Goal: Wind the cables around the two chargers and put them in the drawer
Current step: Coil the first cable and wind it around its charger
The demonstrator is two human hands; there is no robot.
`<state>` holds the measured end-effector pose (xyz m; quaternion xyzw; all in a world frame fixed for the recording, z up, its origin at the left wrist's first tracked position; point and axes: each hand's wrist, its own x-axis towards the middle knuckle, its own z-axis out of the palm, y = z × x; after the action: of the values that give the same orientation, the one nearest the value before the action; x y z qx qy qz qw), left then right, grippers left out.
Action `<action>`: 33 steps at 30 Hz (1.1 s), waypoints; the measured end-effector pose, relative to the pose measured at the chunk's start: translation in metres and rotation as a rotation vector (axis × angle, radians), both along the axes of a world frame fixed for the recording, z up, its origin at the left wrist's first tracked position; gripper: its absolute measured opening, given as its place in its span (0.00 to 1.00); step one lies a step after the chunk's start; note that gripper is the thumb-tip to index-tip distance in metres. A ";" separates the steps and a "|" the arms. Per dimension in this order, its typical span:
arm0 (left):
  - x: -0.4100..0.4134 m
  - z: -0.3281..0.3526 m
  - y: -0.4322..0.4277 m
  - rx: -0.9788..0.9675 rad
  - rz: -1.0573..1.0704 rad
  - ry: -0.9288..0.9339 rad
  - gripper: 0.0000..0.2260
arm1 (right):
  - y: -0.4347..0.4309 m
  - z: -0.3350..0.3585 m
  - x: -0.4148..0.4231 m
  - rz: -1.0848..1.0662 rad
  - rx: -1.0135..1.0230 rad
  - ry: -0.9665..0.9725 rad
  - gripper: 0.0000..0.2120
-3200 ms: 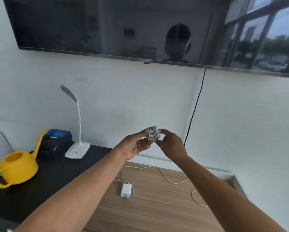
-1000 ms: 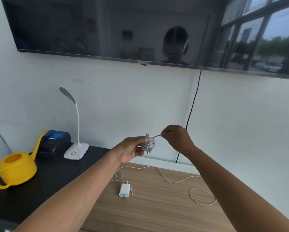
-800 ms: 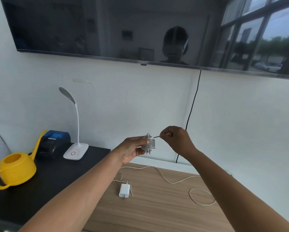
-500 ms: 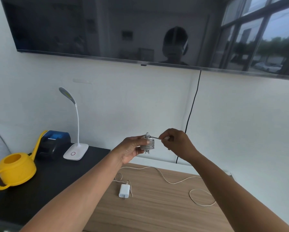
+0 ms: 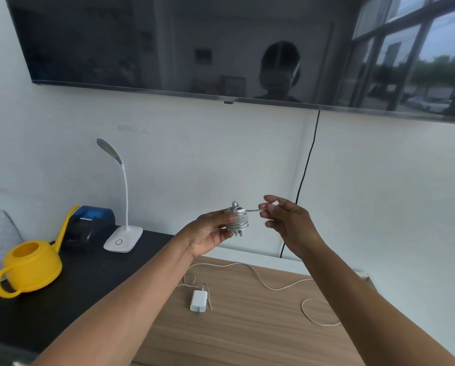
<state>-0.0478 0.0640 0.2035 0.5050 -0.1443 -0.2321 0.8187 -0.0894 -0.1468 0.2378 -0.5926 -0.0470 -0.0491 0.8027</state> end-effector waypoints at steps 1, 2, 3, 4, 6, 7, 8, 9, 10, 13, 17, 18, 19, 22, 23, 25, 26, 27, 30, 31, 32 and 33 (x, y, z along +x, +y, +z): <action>0.001 0.000 0.000 0.010 0.009 0.000 0.22 | 0.001 0.001 -0.002 -0.001 -0.042 -0.017 0.10; 0.001 0.000 0.000 0.022 0.017 0.006 0.18 | 0.003 0.003 -0.003 -0.007 -0.081 -0.026 0.11; 0.000 0.000 0.000 0.032 0.029 0.012 0.13 | 0.004 0.006 -0.004 -0.013 -0.117 -0.030 0.11; 0.000 -0.001 0.000 0.041 0.041 0.014 0.11 | 0.006 0.008 -0.004 -0.013 -0.151 -0.036 0.10; -0.001 -0.001 -0.002 0.064 0.056 0.010 0.14 | 0.009 0.012 -0.005 0.008 -0.220 -0.062 0.05; -0.001 -0.002 -0.003 0.070 0.058 0.004 0.16 | 0.010 0.013 -0.006 0.018 -0.249 -0.074 0.02; -0.001 -0.002 -0.004 0.069 0.059 0.002 0.17 | 0.012 0.014 -0.006 0.021 -0.267 -0.079 0.01; -0.001 -0.003 -0.004 0.065 0.062 0.002 0.18 | 0.013 0.015 -0.006 0.019 -0.274 -0.078 0.01; -0.001 -0.004 -0.005 0.060 0.067 0.007 0.18 | 0.014 0.015 -0.006 0.017 -0.271 -0.072 0.02; 0.000 -0.006 -0.003 0.039 0.075 0.021 0.16 | 0.017 0.016 -0.005 0.027 -0.252 -0.047 0.04; 0.002 -0.007 0.000 0.031 0.060 -0.003 0.26 | 0.018 0.017 -0.004 0.022 -0.303 -0.002 0.03; 0.003 -0.007 0.000 0.032 0.062 -0.005 0.28 | 0.018 0.017 -0.003 -0.001 -0.341 0.004 0.03; 0.003 -0.007 0.000 0.032 0.067 -0.001 0.28 | 0.018 0.016 -0.002 -0.024 -0.380 0.009 0.03; 0.003 -0.006 0.001 0.018 0.084 0.037 0.23 | 0.018 0.015 0.000 -0.057 -0.486 0.016 0.03; 0.003 -0.006 0.001 0.013 0.085 0.038 0.21 | 0.018 0.014 0.001 -0.058 -0.525 0.015 0.04; 0.001 -0.004 0.001 0.024 0.075 0.030 0.18 | 0.020 0.014 0.002 -0.061 -0.582 0.016 0.03; 0.000 -0.003 0.001 0.035 0.073 0.024 0.16 | 0.020 0.013 0.002 -0.068 -0.592 0.021 0.02; 0.000 -0.003 0.001 0.044 0.073 0.019 0.14 | 0.020 0.014 0.003 -0.076 -0.598 0.026 0.02; 0.001 -0.002 0.001 0.063 0.072 0.006 0.14 | 0.018 0.016 0.004 -0.087 -0.606 0.050 0.03; 0.002 -0.002 0.002 0.074 0.069 -0.008 0.15 | 0.018 0.017 0.004 -0.089 -0.611 0.054 0.04; 0.002 -0.001 0.003 0.087 0.064 -0.023 0.17 | 0.017 0.018 0.004 -0.093 -0.620 0.055 0.05; 0.002 -0.001 0.003 0.098 0.060 -0.038 0.18 | 0.017 0.018 0.004 -0.099 -0.625 0.053 0.05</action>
<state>-0.0453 0.0667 0.2026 0.5531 -0.1330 -0.2046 0.7966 -0.0852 -0.1295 0.2561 -0.8132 -0.0098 -0.0558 0.5792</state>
